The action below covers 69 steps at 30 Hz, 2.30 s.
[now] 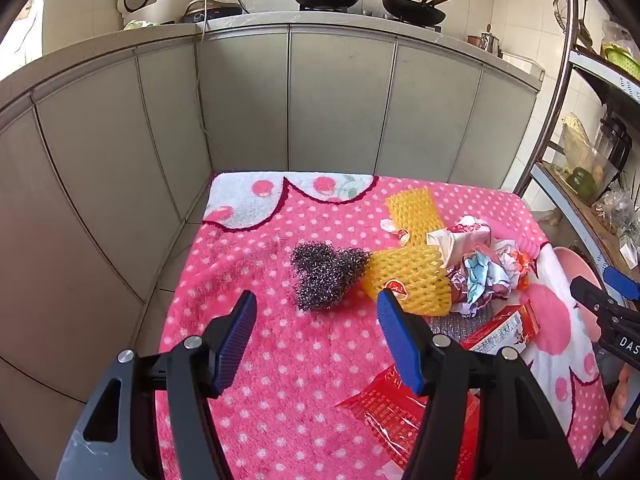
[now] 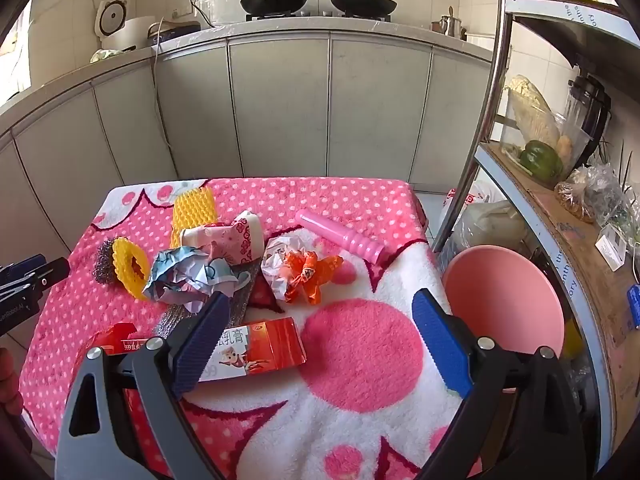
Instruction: Collect trash
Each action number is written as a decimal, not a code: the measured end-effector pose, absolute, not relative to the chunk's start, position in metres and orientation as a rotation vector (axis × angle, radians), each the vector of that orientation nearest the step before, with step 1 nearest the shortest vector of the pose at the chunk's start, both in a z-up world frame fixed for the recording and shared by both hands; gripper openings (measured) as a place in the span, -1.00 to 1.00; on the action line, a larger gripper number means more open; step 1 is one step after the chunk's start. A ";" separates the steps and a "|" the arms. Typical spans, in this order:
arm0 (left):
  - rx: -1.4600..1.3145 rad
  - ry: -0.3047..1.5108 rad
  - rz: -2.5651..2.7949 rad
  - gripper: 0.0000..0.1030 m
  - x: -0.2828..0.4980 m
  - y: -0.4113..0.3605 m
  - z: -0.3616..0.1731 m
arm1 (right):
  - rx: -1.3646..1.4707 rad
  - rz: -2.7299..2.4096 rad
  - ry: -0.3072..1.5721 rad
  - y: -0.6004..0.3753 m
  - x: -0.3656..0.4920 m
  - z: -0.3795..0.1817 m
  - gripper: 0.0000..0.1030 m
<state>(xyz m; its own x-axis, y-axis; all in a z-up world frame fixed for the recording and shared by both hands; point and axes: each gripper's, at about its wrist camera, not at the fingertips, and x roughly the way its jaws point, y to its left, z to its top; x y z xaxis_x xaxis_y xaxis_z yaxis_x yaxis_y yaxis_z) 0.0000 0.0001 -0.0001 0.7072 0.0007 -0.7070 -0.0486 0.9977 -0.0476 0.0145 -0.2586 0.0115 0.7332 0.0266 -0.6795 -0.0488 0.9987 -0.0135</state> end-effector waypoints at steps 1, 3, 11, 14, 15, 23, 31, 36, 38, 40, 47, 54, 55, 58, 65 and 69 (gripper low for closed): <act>-0.061 0.784 0.029 0.21 0.000 0.000 0.000 | -0.029 0.043 0.744 -0.259 0.014 0.011 0.80; -0.063 0.785 0.030 0.21 0.000 0.000 0.000 | -0.028 0.043 0.744 -0.259 0.014 0.011 0.80; -0.059 0.785 0.029 0.21 0.000 -0.001 0.000 | -0.027 0.045 0.744 -0.260 0.015 0.010 0.81; -0.059 0.785 0.029 0.21 -0.001 -0.002 0.001 | -0.029 0.046 0.742 -0.260 0.016 0.012 0.80; -0.062 0.785 0.028 0.21 -0.001 -0.002 -0.003 | -0.026 0.045 0.742 -0.260 0.016 0.010 0.80; -0.061 0.785 0.030 0.21 -0.002 -0.002 -0.002 | -0.018 0.042 0.748 -0.261 0.016 0.009 0.81; -0.060 0.785 0.027 0.21 -0.003 -0.003 -0.003 | -0.018 0.043 0.748 -0.260 0.015 0.008 0.80; -0.060 0.786 0.027 0.21 -0.004 -0.004 -0.005 | -0.016 0.042 0.746 -0.261 0.015 0.009 0.81; -0.062 0.785 0.029 0.21 -0.002 -0.001 -0.002 | -0.016 0.042 0.746 -0.261 0.015 0.009 0.80; -0.061 0.786 0.029 0.21 -0.002 -0.002 -0.002 | -0.016 0.041 0.746 -0.261 0.015 0.009 0.80; -0.060 0.787 0.029 0.21 -0.003 -0.002 -0.004 | -0.003 0.035 0.745 -0.266 0.016 0.010 0.80; -0.070 0.784 0.025 0.21 0.000 0.002 -0.006 | -0.004 0.035 0.743 -0.265 0.016 0.009 0.81; -0.071 0.783 0.024 0.21 0.001 0.003 -0.006 | -0.003 0.035 0.743 -0.266 0.016 0.009 0.80; -0.070 0.781 0.019 0.21 0.001 0.007 -0.005 | -0.002 0.032 0.743 -0.266 0.018 0.008 0.80; -0.070 0.800 -0.020 0.21 0.004 0.012 -0.006 | 0.001 0.035 0.743 -0.267 0.018 0.009 0.81; -0.045 0.813 -0.038 0.20 0.010 0.007 -0.011 | 0.004 0.046 0.745 -0.266 0.020 0.008 0.80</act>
